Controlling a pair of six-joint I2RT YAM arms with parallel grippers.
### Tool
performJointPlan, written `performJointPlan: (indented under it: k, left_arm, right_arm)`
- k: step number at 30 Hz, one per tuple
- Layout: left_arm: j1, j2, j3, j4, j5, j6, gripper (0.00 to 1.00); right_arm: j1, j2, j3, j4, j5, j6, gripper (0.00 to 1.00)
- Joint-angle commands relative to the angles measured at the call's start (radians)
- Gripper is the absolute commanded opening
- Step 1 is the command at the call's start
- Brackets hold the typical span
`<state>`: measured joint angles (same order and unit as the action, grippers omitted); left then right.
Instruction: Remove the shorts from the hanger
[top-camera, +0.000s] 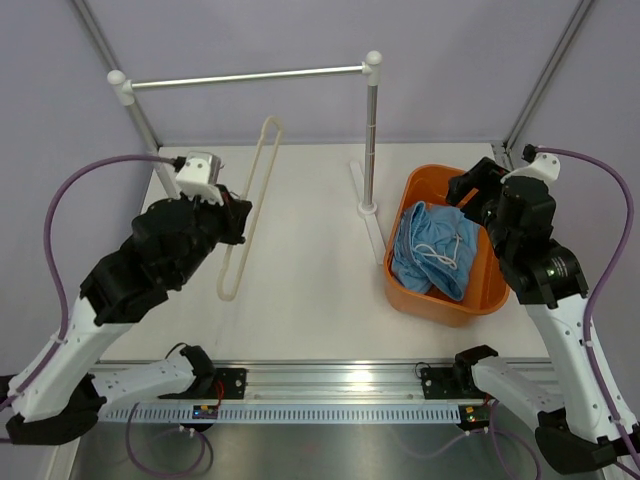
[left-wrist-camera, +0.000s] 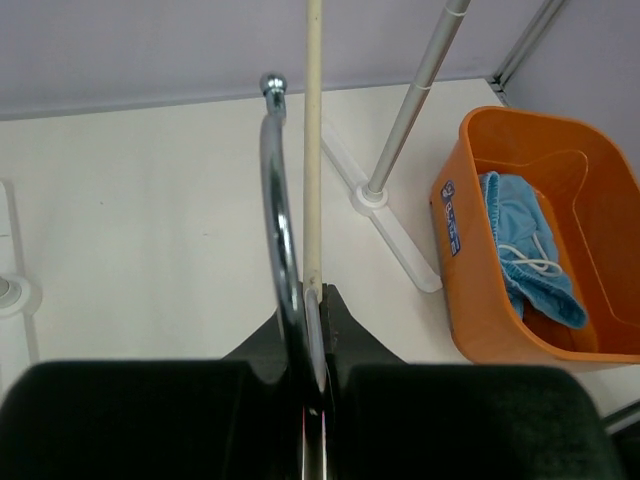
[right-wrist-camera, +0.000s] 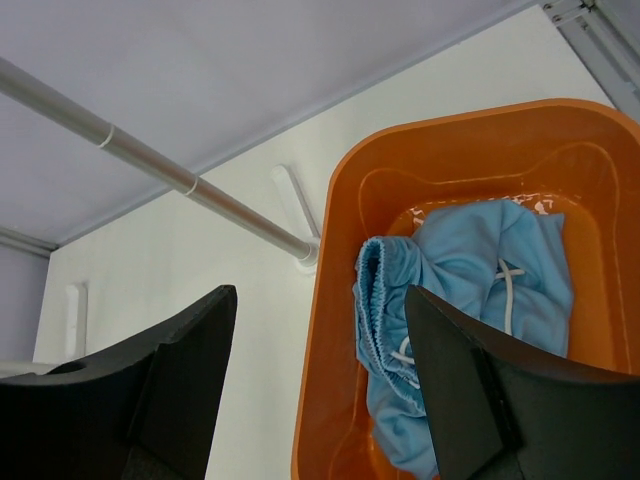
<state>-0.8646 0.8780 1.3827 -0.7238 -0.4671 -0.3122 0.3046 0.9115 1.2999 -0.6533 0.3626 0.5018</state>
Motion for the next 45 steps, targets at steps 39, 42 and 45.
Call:
performJointPlan:
  k: [39,42,45]
  left_arm:
    - [0.45,0.889,0.866,0.006,0.265,0.065,0.0]
    - [0.457,0.897,0.859,0.007,0.252,0.079,0.0]
    - [0.458,0.879,0.832,0.037,0.243,0.093,0.0]
  right_arm:
    - [-0.004,-0.019,-0.048,0.076,-0.326,-0.008,0.77]
    - [-0.004,-0.019,-0.05,0.078,-0.327,-0.006,0.76]
    - [-0.004,-0.017,-0.047,0.073,-0.327,-0.008,0.76]
